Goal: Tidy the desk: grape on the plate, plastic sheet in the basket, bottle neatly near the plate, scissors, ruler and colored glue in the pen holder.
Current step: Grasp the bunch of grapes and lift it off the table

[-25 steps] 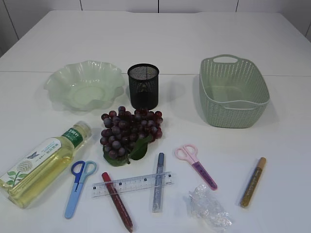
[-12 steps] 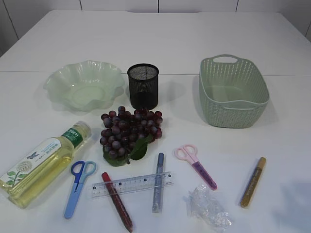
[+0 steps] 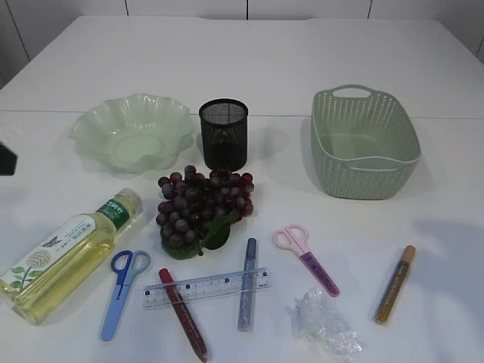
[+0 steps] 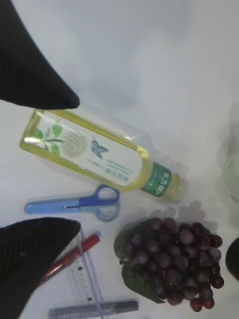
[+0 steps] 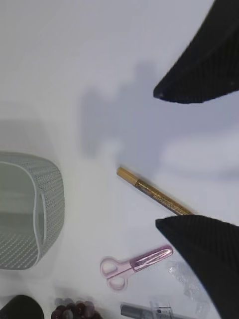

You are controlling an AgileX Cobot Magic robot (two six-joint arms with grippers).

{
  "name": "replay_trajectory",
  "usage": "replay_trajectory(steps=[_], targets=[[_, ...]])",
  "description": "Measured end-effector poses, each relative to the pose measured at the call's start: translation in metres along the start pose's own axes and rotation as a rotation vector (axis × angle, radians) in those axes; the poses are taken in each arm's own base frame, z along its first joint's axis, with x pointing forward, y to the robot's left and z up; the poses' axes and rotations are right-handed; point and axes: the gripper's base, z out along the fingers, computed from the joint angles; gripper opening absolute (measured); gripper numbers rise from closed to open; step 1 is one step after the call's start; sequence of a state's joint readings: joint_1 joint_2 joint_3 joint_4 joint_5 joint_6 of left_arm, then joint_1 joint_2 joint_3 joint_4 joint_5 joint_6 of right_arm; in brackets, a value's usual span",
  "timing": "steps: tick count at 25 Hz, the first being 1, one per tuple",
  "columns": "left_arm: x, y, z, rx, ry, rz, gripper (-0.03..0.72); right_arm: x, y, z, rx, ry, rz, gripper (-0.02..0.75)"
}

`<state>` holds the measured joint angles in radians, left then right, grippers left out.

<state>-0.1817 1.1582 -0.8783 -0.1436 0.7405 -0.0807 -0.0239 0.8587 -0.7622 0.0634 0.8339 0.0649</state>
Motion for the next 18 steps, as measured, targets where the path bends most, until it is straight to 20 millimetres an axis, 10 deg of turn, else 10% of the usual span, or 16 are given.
replay_trajectory(steps=[7,18], targets=[[-0.058,-0.063,0.057,0.097,0.05,0.145,0.498,-0.022,0.01,0.013,-0.003,0.073,-0.077,0.545],[-0.086,-0.128,0.164,0.134,0.133,0.142,0.498,-0.025,0.009,0.016,0.013,0.116,-0.087,0.545]])
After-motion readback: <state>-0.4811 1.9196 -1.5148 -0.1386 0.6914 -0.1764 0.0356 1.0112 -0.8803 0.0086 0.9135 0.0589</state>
